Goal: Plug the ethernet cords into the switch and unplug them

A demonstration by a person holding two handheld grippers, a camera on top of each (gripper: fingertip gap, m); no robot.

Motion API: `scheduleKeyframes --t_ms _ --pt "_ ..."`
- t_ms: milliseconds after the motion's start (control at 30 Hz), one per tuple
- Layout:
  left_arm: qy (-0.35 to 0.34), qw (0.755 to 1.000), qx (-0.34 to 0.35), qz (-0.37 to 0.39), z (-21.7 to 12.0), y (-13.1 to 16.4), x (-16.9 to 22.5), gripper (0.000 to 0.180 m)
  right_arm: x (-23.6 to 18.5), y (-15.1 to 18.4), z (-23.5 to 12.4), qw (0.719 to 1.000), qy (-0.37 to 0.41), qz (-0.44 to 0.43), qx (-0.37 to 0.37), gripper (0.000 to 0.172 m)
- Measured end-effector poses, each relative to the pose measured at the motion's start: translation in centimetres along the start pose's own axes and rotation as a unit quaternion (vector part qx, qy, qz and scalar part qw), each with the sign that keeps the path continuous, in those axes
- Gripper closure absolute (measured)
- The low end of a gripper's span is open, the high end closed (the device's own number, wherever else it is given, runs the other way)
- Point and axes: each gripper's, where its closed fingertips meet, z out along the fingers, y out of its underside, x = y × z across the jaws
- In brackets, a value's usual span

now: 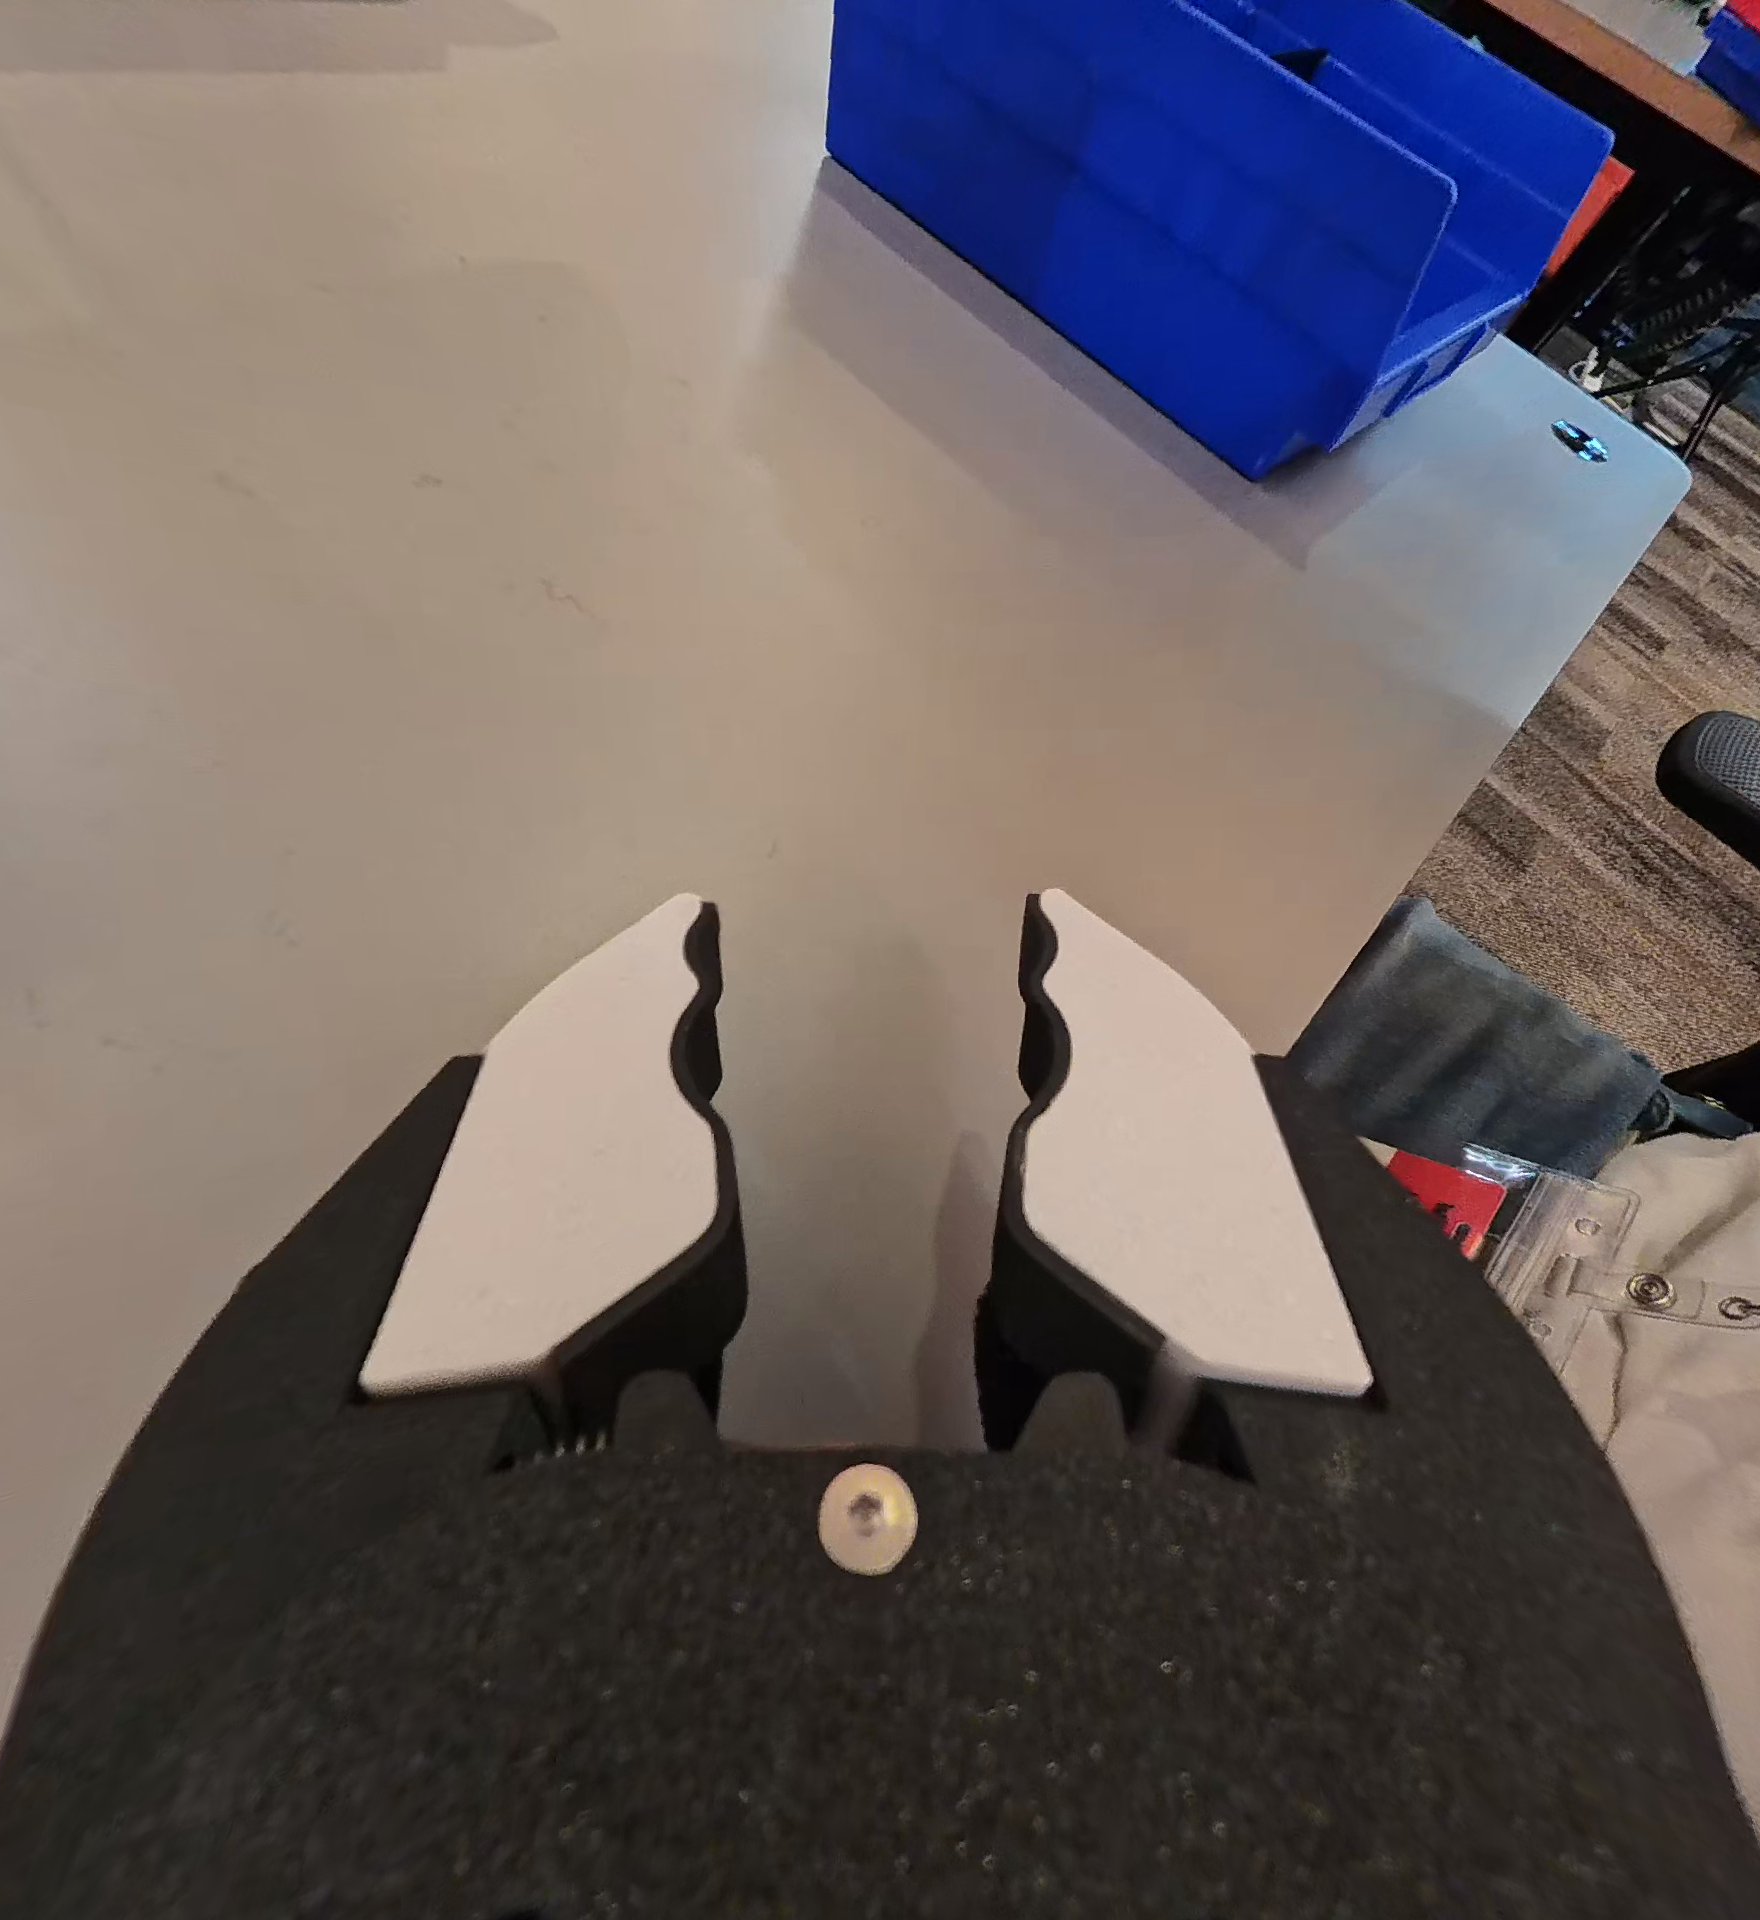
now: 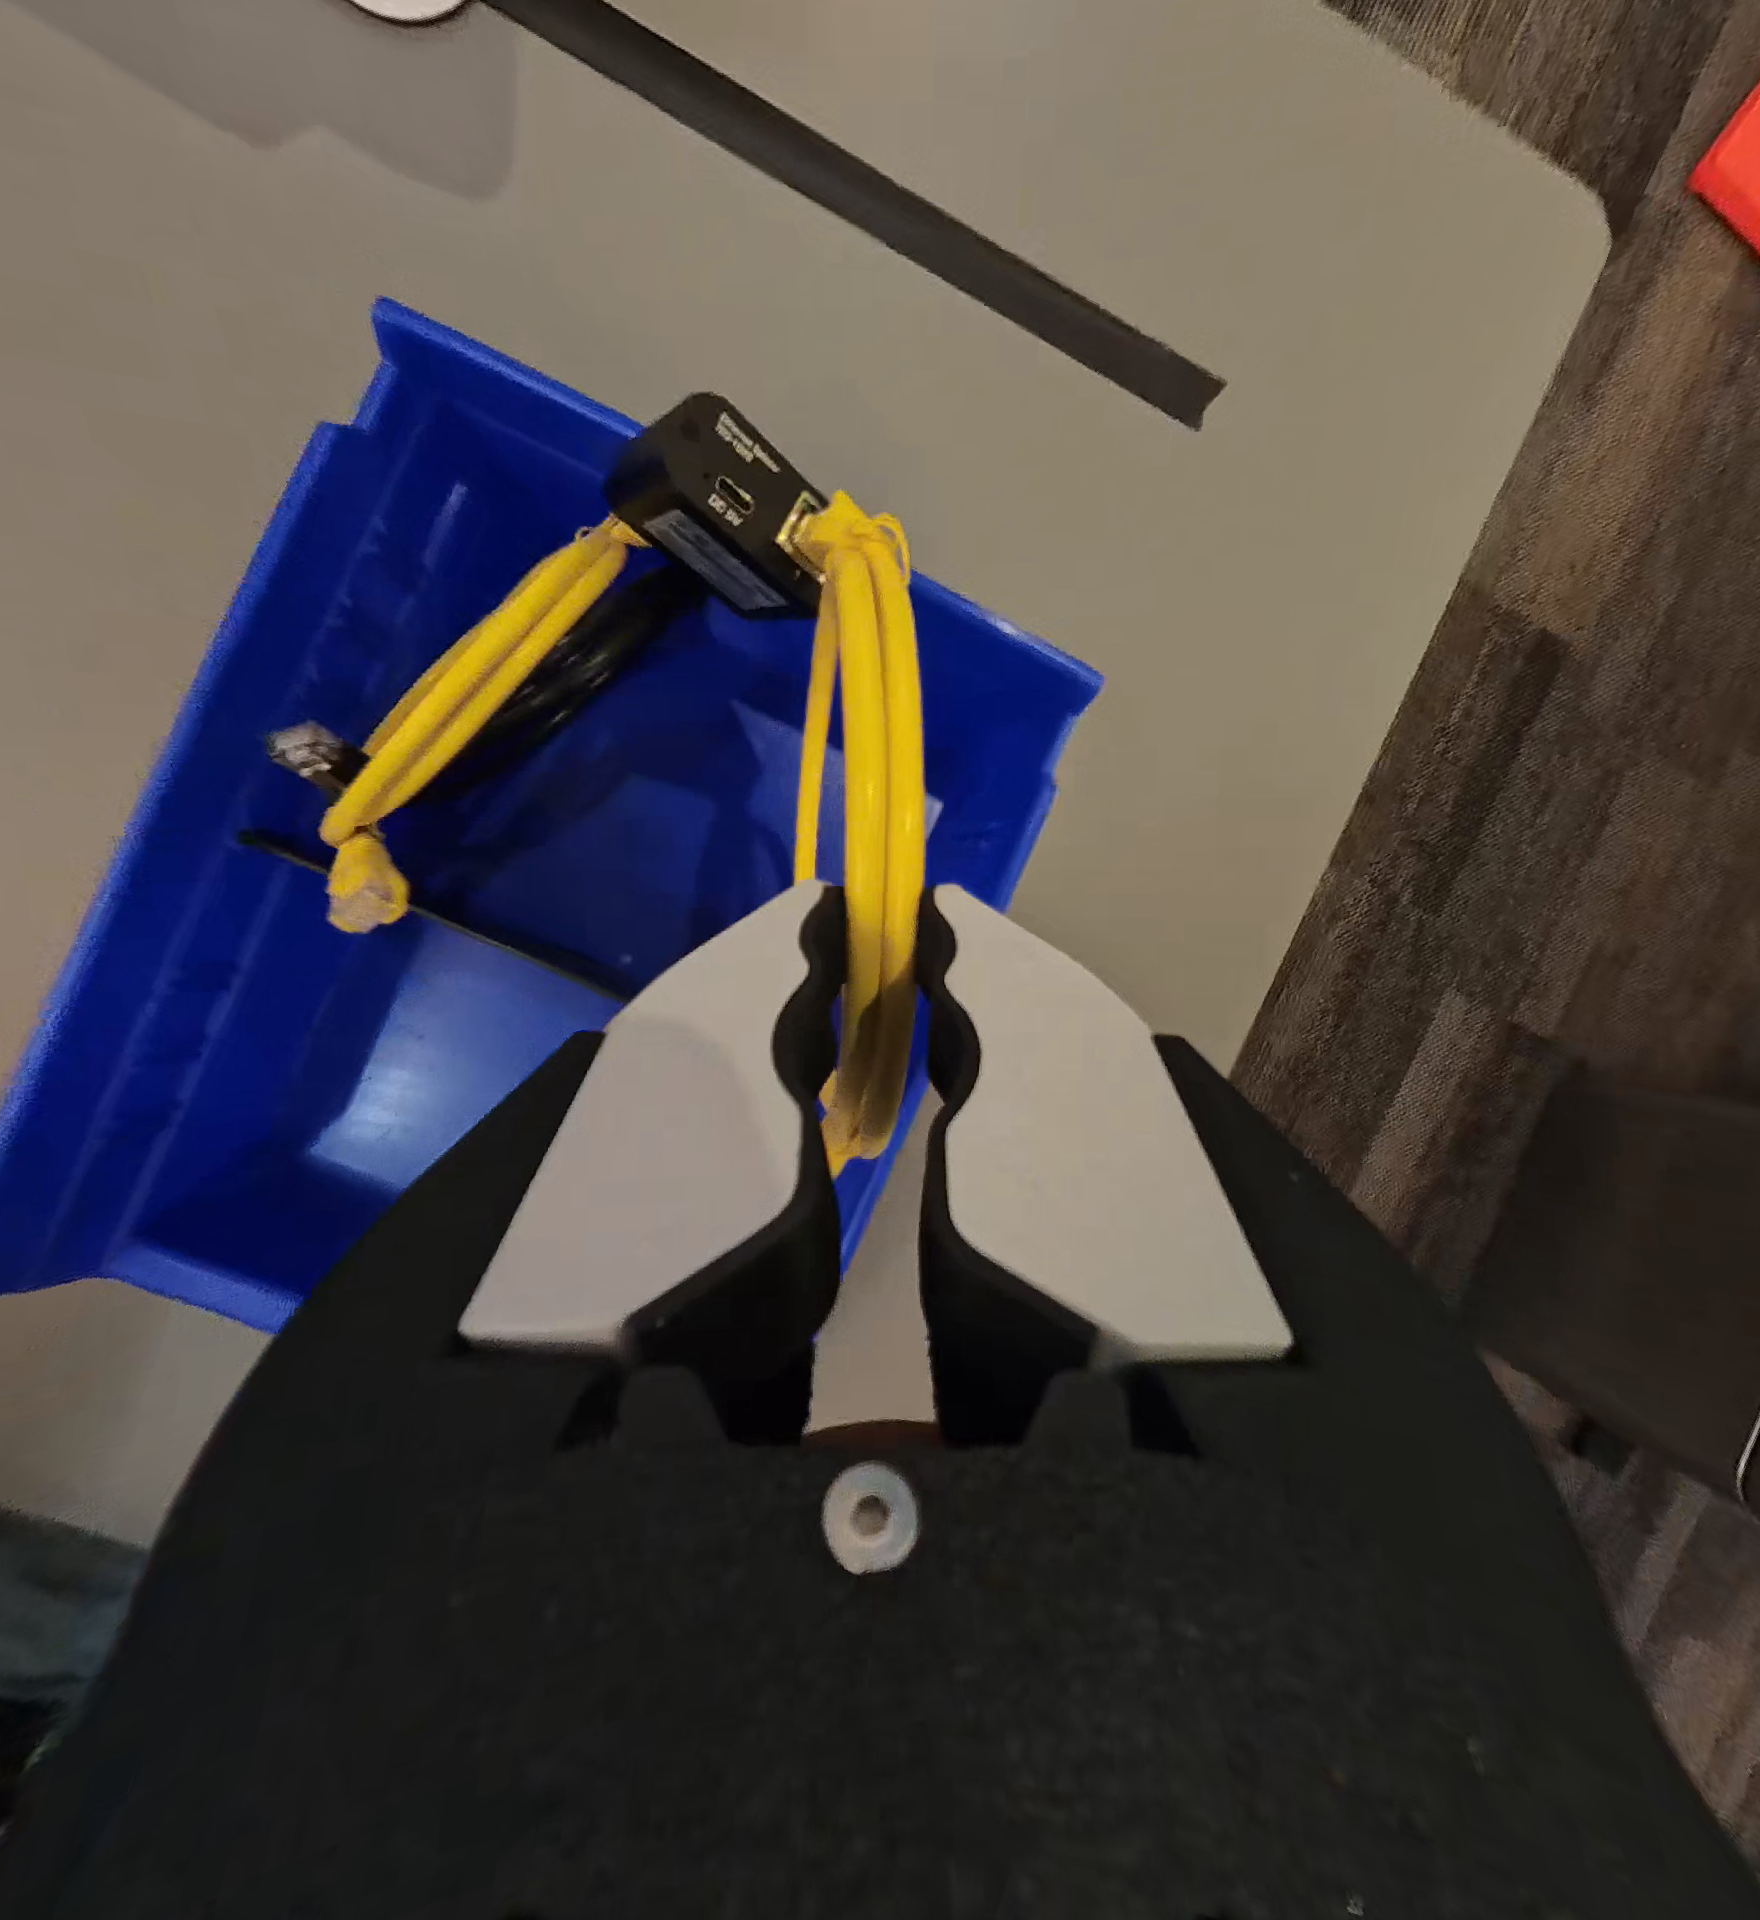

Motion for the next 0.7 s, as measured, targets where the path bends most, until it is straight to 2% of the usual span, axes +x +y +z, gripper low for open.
scheduleKeyframes --t_ms 100,200,300,467,600,700 --pt "0.002 1.0 0.002 -0.002 -0.1 -0.1 0.0 0.125 -0.5 0.3 1.1 0.999 0.004 0.002 -0.036 0.16" --pt "0.007 1.0 0.004 -0.003 -0.1 -0.1 0.3 0.126 -1.5 2.1 4.1 0.995 -0.061 0.034 -0.066 0.16" --pt "0.006 1.0 0.0 0.002 0.0 0.1 0.4 0.125 -1.2 2.3 5.4 0.993 -0.081 0.065 -0.056 0.16" --pt "0.007 1.0 0.002 -0.001 -0.1 0.0 0.3 0.126 -0.5 2.2 5.9 0.995 -0.074 0.055 -0.039 0.159" --pt "-0.019 1.0 0.015 0.001 -0.9 -0.5 -0.7 0.126 -0.2 2.1 4.0 0.997 -0.056 0.059 0.016 0.134" --pt "-0.09 0.994 0.057 0.036 -3.3 -1.9 -3.0 0.127 -2.7 1.6 0.0 0.99 -0.046 0.032 0.13 0.134"
